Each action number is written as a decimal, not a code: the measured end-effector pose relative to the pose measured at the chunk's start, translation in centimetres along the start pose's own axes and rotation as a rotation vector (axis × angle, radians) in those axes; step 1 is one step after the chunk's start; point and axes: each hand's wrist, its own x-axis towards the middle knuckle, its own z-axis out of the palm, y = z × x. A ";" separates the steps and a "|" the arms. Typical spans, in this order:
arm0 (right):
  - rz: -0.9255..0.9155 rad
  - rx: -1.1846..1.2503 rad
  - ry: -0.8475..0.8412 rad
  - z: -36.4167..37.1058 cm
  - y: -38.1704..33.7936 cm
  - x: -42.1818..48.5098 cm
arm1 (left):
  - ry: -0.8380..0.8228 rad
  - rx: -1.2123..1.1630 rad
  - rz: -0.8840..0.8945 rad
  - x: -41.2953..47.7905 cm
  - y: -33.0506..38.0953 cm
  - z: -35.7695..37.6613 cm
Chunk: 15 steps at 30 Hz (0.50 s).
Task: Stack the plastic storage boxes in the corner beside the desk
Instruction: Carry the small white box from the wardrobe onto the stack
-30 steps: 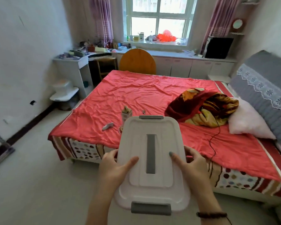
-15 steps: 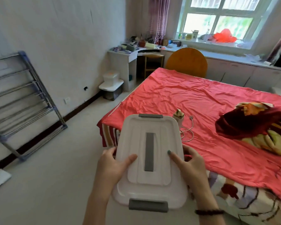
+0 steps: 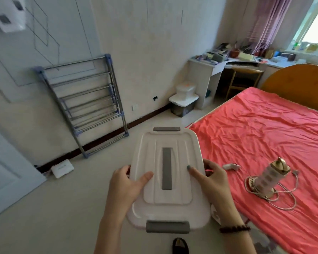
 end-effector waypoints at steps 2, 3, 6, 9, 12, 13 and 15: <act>-0.041 -0.010 -0.041 1.3 -0.9 3.8 | 0.029 -0.002 -0.020 3.1 0.5 0.0; -0.057 -0.012 -0.060 1.9 -1.5 5.7 | 0.044 -0.004 -0.025 4.6 0.9 0.1; -0.074 -0.026 -0.118 3.0 -2.8 11.5 | 0.077 -0.017 -0.036 9.3 2.4 0.7; -0.090 -0.038 -0.137 3.5 -3.9 17.4 | 0.113 -0.045 -0.041 13.9 4.6 1.8; -0.132 -0.067 -0.132 4.0 -4.7 22.6 | 0.184 -0.070 -0.038 18.1 6.0 3.1; -0.143 -0.076 -0.131 4.2 -4.7 24.1 | 0.203 -0.070 -0.035 19.2 6.2 3.5; -0.145 -0.087 -0.135 4.8 -4.6 26.5 | 0.219 -0.057 -0.048 21.4 6.1 4.2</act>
